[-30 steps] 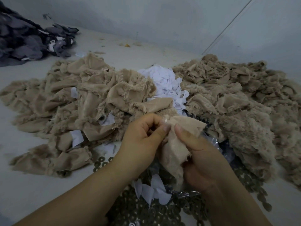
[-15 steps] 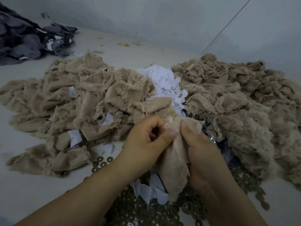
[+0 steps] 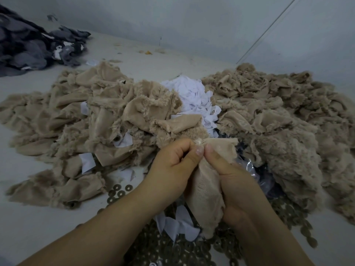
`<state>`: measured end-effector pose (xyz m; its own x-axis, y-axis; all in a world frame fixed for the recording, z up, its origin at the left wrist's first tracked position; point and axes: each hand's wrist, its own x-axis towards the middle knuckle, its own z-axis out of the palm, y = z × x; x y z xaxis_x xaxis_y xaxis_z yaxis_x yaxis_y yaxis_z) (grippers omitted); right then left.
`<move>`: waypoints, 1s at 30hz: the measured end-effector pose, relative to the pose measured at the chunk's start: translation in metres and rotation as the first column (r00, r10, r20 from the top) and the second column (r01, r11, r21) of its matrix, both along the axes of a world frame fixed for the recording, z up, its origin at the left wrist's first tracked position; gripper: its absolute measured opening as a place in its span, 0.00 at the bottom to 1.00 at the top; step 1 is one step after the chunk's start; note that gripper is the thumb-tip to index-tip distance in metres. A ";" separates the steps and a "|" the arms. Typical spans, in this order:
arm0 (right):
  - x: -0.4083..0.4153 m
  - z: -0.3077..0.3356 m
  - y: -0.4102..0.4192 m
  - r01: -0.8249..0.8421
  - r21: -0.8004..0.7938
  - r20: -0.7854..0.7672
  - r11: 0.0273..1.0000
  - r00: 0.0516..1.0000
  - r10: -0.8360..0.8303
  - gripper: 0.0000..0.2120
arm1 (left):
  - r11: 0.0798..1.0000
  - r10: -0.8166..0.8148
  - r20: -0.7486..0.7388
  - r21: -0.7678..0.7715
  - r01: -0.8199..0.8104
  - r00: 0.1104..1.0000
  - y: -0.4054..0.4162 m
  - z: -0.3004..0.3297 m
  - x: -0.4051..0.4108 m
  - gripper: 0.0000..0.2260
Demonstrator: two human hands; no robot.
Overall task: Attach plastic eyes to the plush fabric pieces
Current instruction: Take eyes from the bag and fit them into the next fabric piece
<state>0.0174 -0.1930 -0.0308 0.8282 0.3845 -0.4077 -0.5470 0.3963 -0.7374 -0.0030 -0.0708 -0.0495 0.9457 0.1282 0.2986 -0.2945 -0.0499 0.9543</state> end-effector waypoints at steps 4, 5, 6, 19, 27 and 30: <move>0.000 0.001 0.001 -0.065 0.049 -0.115 0.997 0.991 0.070 0.27 | 0.992 -0.019 -0.004 -0.127 0.019 1.000 -0.001 -0.001 0.000 0.17; 0.001 0.000 0.001 -0.082 0.074 -0.138 0.994 0.986 0.092 0.28 | 0.988 -0.025 -0.006 -0.149 0.024 1.000 -0.001 -0.001 0.000 0.17; 0.000 0.001 0.001 -0.092 0.092 -0.150 0.991 0.983 0.106 0.28 | 0.988 -0.025 -0.006 -0.153 0.024 1.000 -0.001 -0.001 0.000 0.18; 0.000 -0.001 0.001 -0.088 0.099 -0.093 0.991 0.991 0.097 0.25 | 0.992 0.059 0.023 -0.117 -0.056 0.998 -0.002 -0.004 0.004 0.18; -0.001 -0.004 0.002 -0.082 0.117 -0.107 0.990 0.990 0.095 0.26 | 0.977 -0.013 -0.125 -0.214 -0.014 0.992 0.004 -0.005 0.010 0.18; -0.001 -0.007 0.002 -0.030 0.000 0.031 1.000 0.999 0.030 0.24 | 0.962 -0.043 -0.147 -0.272 0.001 0.988 0.005 -0.008 0.009 0.21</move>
